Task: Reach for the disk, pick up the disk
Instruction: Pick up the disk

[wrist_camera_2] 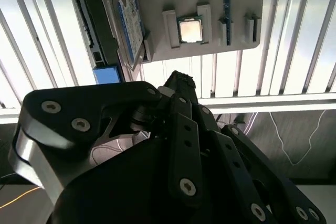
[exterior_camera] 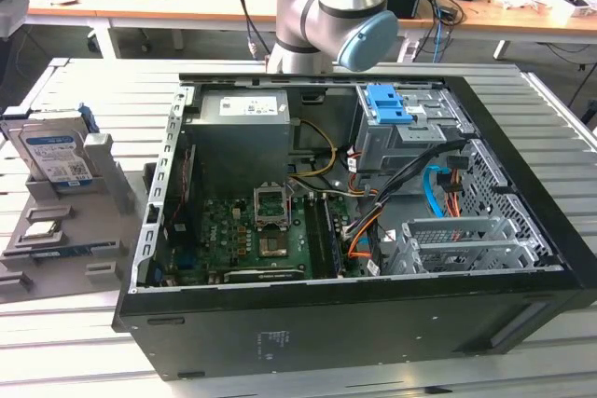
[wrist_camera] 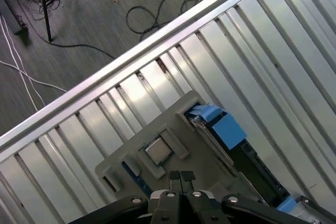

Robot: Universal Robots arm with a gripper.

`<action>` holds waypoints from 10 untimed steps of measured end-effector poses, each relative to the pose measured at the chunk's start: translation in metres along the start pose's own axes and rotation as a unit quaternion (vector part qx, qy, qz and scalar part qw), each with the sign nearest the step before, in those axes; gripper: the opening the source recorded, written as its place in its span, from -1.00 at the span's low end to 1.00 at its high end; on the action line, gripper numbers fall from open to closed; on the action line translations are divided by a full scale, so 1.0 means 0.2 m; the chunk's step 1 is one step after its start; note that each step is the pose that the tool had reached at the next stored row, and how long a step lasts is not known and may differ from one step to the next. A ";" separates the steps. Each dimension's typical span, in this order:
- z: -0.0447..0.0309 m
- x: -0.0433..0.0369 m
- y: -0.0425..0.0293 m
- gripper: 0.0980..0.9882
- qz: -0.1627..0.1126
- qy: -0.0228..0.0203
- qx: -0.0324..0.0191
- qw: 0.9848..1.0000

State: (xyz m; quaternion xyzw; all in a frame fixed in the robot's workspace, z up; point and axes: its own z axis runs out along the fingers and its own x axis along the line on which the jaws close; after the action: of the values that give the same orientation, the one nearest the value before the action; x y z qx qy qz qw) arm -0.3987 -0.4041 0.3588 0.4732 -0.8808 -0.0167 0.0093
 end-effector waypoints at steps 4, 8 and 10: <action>0.000 0.000 0.000 -0.98 -0.039 0.001 0.000 0.999; 0.000 0.000 0.000 -0.98 -0.069 0.003 0.000 0.998; 0.000 0.000 0.000 -0.98 -0.082 0.003 0.000 0.997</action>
State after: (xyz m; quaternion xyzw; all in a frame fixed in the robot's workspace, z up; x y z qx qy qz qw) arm -0.3987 -0.4041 0.3587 0.5435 -0.8392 -0.0159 0.0106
